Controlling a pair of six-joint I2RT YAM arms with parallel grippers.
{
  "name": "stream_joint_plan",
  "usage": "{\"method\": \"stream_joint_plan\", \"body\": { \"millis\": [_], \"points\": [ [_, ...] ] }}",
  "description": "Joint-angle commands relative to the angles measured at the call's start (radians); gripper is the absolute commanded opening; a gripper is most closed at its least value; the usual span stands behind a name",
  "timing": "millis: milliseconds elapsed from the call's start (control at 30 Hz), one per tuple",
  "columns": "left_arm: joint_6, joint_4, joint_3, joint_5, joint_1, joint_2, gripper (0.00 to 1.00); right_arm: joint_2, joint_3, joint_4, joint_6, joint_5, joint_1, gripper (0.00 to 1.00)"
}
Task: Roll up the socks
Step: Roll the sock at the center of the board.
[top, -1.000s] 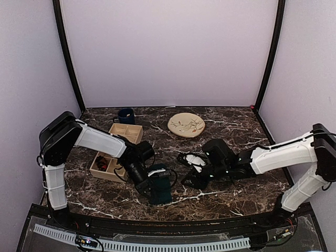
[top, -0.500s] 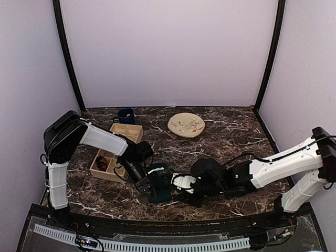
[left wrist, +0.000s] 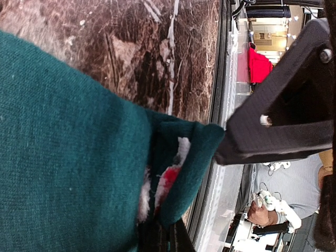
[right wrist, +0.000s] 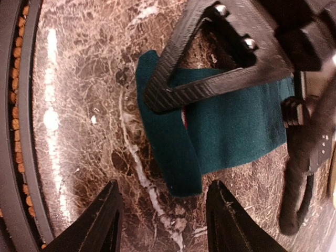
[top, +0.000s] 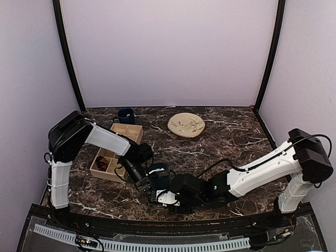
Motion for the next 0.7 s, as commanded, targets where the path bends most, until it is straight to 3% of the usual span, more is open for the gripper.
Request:
{"method": "stream_joint_plan", "body": {
  "millis": [0,667],
  "points": [
    [0.035,-0.046,0.025,0.015,0.006,0.017,0.0,0.045,0.037,0.011,-0.086,0.068,0.026,0.5],
    [0.053,-0.078,0.048,0.029,0.013,0.042,0.0,0.144,0.078,0.004,-0.191,0.092,0.047,0.4]
  ]
}}
